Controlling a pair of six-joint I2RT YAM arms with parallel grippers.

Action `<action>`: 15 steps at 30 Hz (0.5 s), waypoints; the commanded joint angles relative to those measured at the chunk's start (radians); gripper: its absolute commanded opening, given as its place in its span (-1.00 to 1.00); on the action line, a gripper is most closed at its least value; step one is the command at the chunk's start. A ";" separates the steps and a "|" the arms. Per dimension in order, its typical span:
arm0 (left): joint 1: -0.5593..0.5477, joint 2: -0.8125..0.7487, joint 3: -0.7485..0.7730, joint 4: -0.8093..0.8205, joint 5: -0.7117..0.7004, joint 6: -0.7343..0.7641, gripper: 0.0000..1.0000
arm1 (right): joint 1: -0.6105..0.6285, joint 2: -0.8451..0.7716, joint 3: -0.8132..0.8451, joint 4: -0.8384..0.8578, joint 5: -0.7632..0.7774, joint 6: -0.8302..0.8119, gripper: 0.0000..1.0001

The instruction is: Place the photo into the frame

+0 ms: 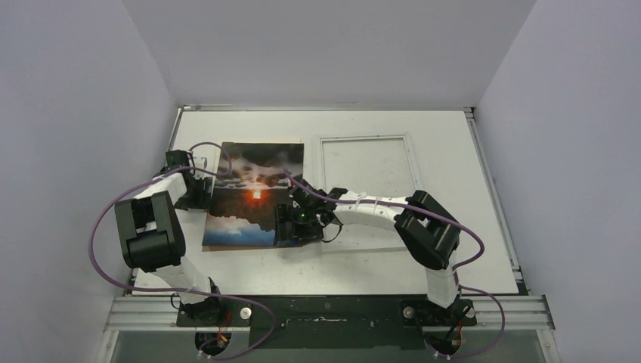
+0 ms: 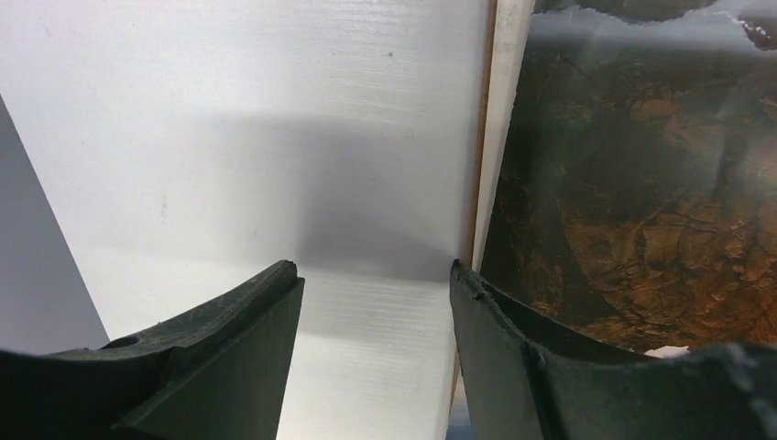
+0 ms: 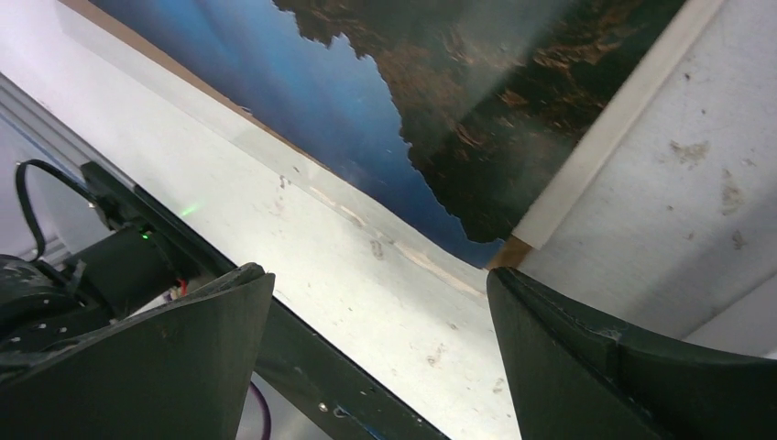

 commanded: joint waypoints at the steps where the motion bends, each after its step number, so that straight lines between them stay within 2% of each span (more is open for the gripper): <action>1: -0.005 0.006 -0.049 -0.066 0.037 0.007 0.17 | -0.014 -0.029 0.037 0.081 -0.024 0.045 0.81; 7: -0.006 0.008 -0.049 -0.068 0.043 0.010 0.17 | -0.030 -0.055 0.029 0.144 -0.039 0.071 0.81; 11: -0.001 0.009 -0.041 -0.074 0.043 0.015 0.17 | -0.027 -0.047 0.101 -0.077 0.104 0.009 0.81; 15: 0.019 0.000 -0.020 -0.105 0.056 0.027 0.17 | -0.011 -0.083 0.059 -0.195 0.226 0.003 0.80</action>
